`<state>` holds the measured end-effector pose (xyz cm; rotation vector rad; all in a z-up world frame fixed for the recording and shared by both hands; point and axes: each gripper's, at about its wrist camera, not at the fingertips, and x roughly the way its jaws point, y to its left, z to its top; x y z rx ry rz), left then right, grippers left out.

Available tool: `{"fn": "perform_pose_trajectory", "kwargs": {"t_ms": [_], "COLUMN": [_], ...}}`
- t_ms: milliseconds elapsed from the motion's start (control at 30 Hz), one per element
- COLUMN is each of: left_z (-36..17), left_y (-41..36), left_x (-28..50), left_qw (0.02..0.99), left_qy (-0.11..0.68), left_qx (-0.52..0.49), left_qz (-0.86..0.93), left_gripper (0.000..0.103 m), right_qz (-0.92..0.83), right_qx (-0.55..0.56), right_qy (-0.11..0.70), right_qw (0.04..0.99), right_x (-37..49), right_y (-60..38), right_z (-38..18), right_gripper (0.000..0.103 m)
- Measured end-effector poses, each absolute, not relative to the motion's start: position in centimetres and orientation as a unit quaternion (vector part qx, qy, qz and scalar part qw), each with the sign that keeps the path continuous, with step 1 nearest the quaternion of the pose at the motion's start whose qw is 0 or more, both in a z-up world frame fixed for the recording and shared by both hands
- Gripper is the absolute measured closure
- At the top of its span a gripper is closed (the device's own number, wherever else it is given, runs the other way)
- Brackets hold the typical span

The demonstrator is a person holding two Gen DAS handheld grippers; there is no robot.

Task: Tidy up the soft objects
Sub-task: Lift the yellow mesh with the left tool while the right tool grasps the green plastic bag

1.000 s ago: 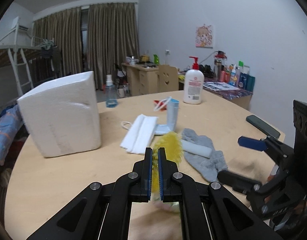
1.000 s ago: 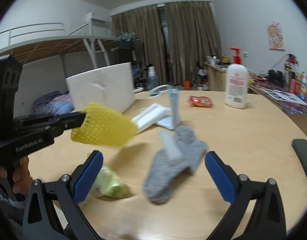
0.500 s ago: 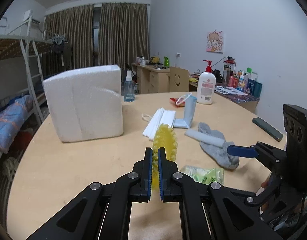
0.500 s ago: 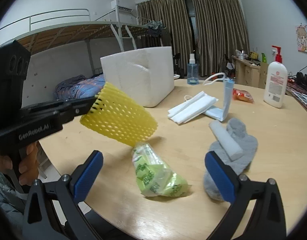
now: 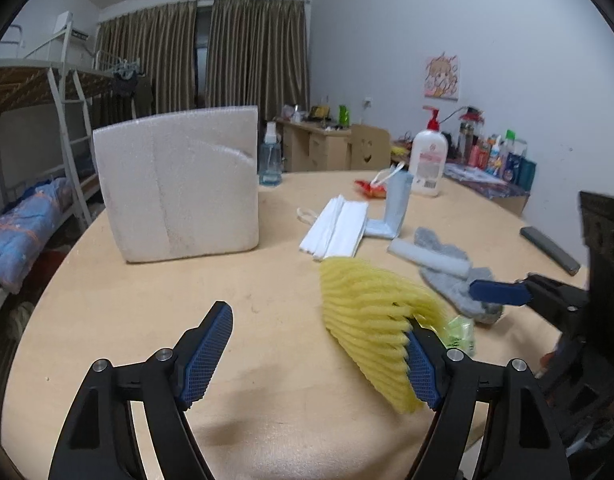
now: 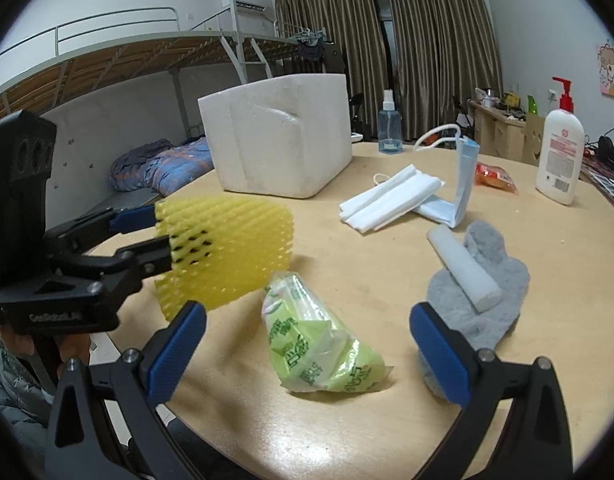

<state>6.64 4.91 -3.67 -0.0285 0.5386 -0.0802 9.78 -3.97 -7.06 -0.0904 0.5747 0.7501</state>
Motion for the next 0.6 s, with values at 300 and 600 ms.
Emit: {"fn": "perform_pose_trajectory", "kwargs": {"t_ms": [300, 600], "left_z": [-5.5, -4.6], "left_y": [5.5, 6.1], "left_x": [9.1, 8.0], "left_qw": [0.946, 0.953], "left_qy": [0.318, 0.296], "left_qx": [-0.04, -0.043], "left_qz": [-0.039, -0.04], "left_gripper": [0.097, 0.098], "right_qz": [0.365, 0.375], "right_qx": [-0.047, -0.055], "right_qy": [0.28, 0.289], "right_qw": [0.887, 0.879], "right_x": [10.0, 10.3], "right_y": [-3.9, -3.2], "right_z": [-7.2, -7.5], "right_gripper": [0.0, 0.0]}}
